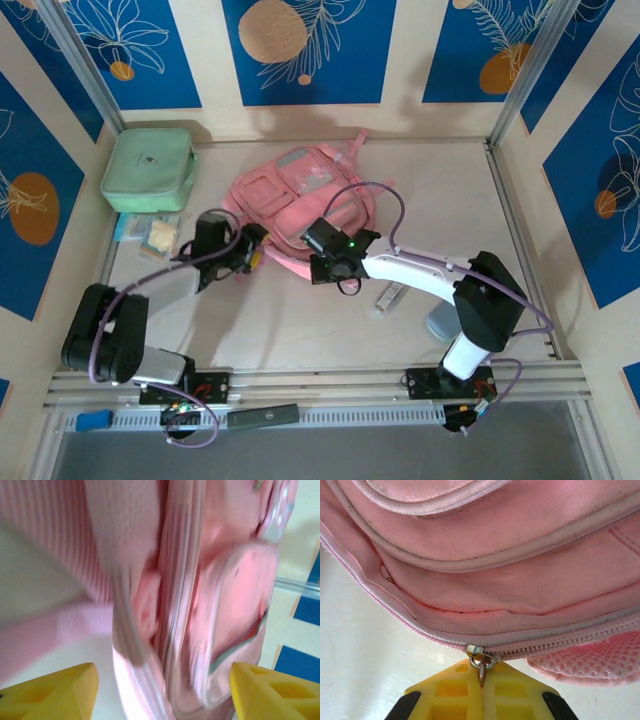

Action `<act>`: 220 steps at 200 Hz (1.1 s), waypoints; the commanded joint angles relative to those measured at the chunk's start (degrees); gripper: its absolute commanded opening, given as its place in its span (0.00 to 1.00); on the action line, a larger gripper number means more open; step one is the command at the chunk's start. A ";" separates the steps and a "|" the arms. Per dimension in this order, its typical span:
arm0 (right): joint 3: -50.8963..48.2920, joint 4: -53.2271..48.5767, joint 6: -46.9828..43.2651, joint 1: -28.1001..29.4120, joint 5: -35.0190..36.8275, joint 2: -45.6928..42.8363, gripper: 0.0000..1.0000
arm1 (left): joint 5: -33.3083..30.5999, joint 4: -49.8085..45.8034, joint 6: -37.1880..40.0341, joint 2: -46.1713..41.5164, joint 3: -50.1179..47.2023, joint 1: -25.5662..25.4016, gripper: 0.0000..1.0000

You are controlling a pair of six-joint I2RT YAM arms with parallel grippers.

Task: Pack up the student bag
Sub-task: Zip the student bag at the center of the table.

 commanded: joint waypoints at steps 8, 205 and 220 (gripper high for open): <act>0.10 0.07 -1.14 -0.07 -2.06 0.34 0.00 | -8.68 2.56 -8.16 -1.99 -0.85 -9.52 0.75; -5.69 -11.76 -2.68 -6.62 6.08 -5.18 0.00 | -13.11 -20.76 5.03 -9.37 2.00 -3.86 0.00; -5.74 -11.37 -5.68 -5.95 7.00 -5.29 0.00 | -5.84 -22.54 11.38 -9.06 3.63 1.66 0.00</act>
